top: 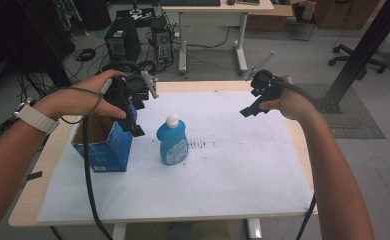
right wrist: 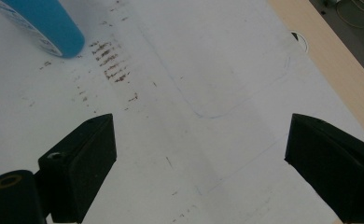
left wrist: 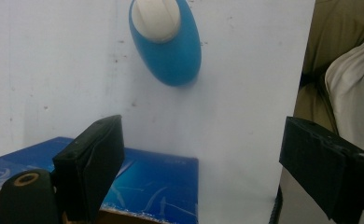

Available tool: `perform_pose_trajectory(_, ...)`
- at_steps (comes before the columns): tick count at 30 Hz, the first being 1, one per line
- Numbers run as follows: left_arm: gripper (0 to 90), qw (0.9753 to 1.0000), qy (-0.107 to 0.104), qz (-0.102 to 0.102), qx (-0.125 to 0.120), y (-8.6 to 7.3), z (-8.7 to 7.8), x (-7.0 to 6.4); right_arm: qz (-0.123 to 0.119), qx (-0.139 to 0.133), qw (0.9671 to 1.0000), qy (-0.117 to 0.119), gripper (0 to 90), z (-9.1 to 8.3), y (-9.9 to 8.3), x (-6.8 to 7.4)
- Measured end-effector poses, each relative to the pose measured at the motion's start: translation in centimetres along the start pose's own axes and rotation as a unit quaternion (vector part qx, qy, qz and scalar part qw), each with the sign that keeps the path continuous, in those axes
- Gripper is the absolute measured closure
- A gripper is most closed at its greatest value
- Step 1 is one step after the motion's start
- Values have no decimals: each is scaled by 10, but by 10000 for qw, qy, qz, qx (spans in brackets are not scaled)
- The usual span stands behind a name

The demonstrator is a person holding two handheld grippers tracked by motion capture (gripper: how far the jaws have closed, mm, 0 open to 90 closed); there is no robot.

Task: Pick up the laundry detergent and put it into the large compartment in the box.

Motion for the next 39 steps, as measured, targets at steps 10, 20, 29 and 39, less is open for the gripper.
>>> perform_pose_trajectory(10,129,10000,47,-35,-3,2,-1,-2,-18,-21,10000,-30,90,-4,-2,2)
perform_pose_trajectory(20,83,9996,154,-226,-67,5,-7,-2,-60,-29,10000,-38,89,-5,-1,4)
perform_pose_trajectory(29,65,9984,235,-504,-131,9,-12,-2,-61,-45,10000,-49,90,-6,-2,4)
perform_pose_trajectory(39,68,9953,360,-895,-35,13,-19,-1,-98,-68,9999,-58,91,-7,-1,4)
Point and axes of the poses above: each handheld gripper's, and its own axes: z roughly forward along the jaws, y roughly out of its top, x roughly to its left, the point moved 7 cm from there along z, roughly forward along the jaws, and after that the axes turned 2 degrees about -y, right-handed, at the moved point
